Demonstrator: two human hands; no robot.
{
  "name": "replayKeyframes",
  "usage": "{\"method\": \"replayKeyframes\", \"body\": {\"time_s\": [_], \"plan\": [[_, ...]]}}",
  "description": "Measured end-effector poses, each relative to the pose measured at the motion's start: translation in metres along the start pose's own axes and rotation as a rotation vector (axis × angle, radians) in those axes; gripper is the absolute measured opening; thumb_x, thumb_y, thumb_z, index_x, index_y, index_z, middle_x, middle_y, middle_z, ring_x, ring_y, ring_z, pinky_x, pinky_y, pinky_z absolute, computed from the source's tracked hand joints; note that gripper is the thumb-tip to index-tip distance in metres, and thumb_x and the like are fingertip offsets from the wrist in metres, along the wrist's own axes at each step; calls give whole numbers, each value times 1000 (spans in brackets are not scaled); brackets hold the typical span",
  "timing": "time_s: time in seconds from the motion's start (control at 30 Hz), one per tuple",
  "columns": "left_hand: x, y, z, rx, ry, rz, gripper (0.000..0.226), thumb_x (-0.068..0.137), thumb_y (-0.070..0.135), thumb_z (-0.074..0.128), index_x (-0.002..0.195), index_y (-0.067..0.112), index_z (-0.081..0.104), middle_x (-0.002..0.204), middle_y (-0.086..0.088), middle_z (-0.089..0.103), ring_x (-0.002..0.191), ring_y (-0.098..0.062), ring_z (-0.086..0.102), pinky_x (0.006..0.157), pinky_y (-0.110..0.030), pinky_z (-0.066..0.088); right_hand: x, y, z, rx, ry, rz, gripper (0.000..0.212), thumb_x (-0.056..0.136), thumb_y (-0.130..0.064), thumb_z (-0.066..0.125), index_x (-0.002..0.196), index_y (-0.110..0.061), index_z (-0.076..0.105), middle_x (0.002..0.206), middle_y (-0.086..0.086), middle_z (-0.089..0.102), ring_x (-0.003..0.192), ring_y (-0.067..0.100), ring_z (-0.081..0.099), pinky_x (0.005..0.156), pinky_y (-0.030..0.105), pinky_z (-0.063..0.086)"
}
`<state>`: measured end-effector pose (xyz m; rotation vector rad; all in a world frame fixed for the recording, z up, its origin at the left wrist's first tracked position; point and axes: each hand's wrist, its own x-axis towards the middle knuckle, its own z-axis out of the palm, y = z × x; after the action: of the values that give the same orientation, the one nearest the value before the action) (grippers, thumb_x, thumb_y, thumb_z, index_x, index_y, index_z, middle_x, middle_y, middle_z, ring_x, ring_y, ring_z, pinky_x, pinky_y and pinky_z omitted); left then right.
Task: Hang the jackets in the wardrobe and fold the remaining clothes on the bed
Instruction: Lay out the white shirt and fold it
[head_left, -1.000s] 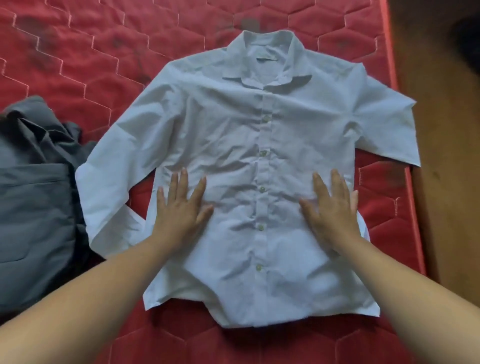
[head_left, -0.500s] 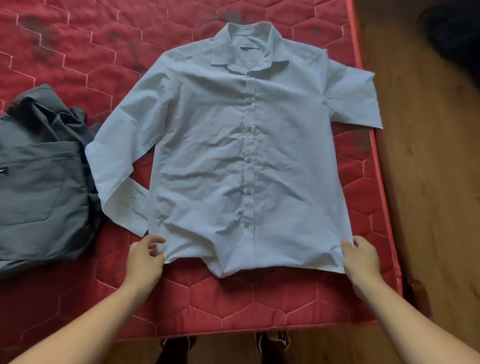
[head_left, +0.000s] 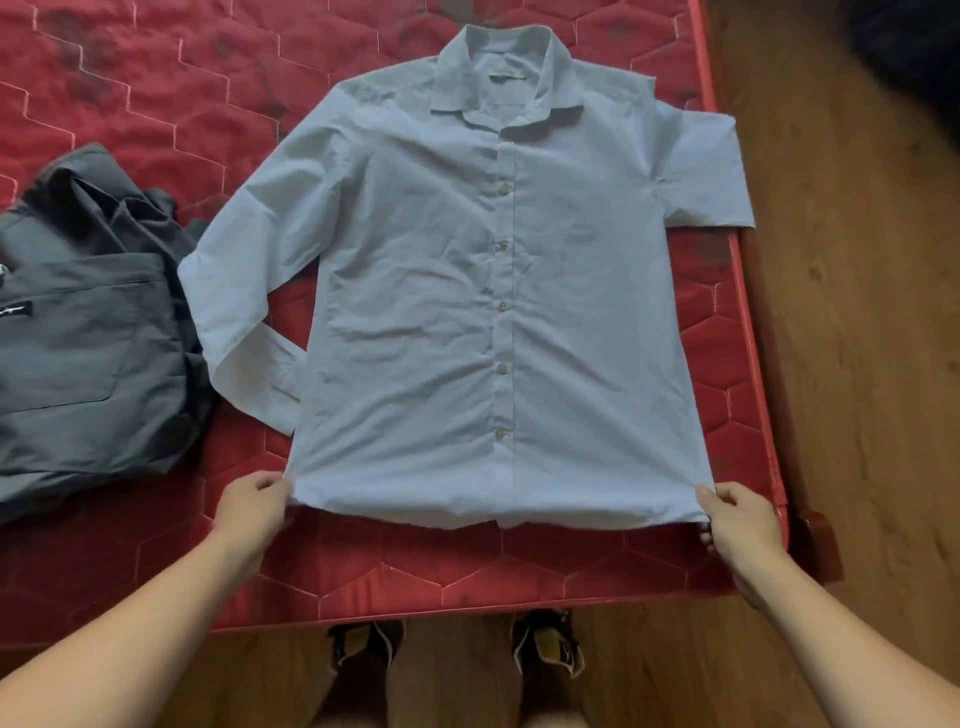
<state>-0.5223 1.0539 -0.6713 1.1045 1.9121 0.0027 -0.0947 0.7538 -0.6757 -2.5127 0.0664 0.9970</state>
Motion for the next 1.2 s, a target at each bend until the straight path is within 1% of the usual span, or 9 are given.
{"method": "replayKeyframes", "body": {"time_s": [0.1, 0.2, 0.37, 0.53, 0.67, 0.77, 0.9, 1.03, 1.2], "plan": [[-7, -16, -11, 252, -94, 34, 15, 97, 10, 57, 97, 5, 70, 84, -10, 72, 73, -26, 64, 67, -38, 51, -3, 6, -4, -171, -114, 39, 10, 93, -17, 66, 92, -6, 63, 82, 13, 68, 72, 33, 65, 71, 52, 55], [-6, -2, -8, 591, 17, 223, 29, 90, 21, 63, 118, 15, 62, 109, -9, 65, 97, -28, 62, 82, -43, 50, 2, -15, -5, -324, -4, -34, 30, 88, -28, 70, 111, -13, 57, 106, 12, 66, 90, 31, 61, 77, 43, 50], [10, 84, 44, 579, 72, 694, 47, 88, 15, 65, 134, 10, 56, 129, -15, 52, 123, -35, 48, 103, -48, 43, 33, -98, 17, -370, 117, -487, 54, 93, -23, 64, 142, -11, 45, 132, 24, 49, 119, 42, 50, 101, 50, 44], [41, 180, 113, 722, -22, 954, 65, 96, 32, 63, 154, 20, 37, 164, -19, 15, 152, -37, 13, 121, -51, 25, 84, -203, 37, -61, 187, -461, 48, 99, -32, 54, 142, -13, 44, 133, 17, 54, 122, 37, 51, 101, 42, 40], [72, 244, 147, 836, -7, 1123, 64, 101, 42, 51, 158, 27, 27, 168, -15, 3, 156, -34, 1, 125, -49, 16, 114, -262, 51, -463, 345, -835, 48, 99, -20, 49, 146, -12, 43, 149, 20, 39, 134, 40, 38, 109, 52, 34], [100, 295, 166, 865, 49, 1105, 64, 103, 49, 42, 160, 32, 19, 169, -13, -1, 156, -34, -3, 124, -55, 11, 147, -299, 61, -562, 269, -862, 58, 102, -28, 49, 155, -19, 28, 162, 16, 20, 150, 36, 20, 119, 50, 24], [138, 310, 168, 958, 9, 925, 72, 95, 75, 17, 157, 47, -7, 167, -1, -23, 152, -27, -24, 117, -64, -10, 197, -317, 45, -416, 230, -709, 60, 102, -53, 33, 141, -7, 41, 149, 18, 40, 142, 36, 34, 117, 54, 28], [146, 296, 171, 915, 78, 979, 74, 88, 83, 3, 154, 51, -12, 165, 5, -27, 150, -23, -30, 117, -64, -14, 223, -282, 24, -632, 204, -703, 67, 106, -58, 19, 163, -23, 11, 171, 6, 1, 157, 22, -1, 126, 44, 2], [146, 300, 172, 938, 82, 943, 76, 85, 85, 0, 152, 53, -14, 165, 5, -27, 150, -23, -30, 117, -65, -14, 226, -284, 16, -625, 308, -538, 68, 106, -55, 21, 163, -20, 8, 170, 11, 1, 157, 27, -1, 125, 55, 3]]}}
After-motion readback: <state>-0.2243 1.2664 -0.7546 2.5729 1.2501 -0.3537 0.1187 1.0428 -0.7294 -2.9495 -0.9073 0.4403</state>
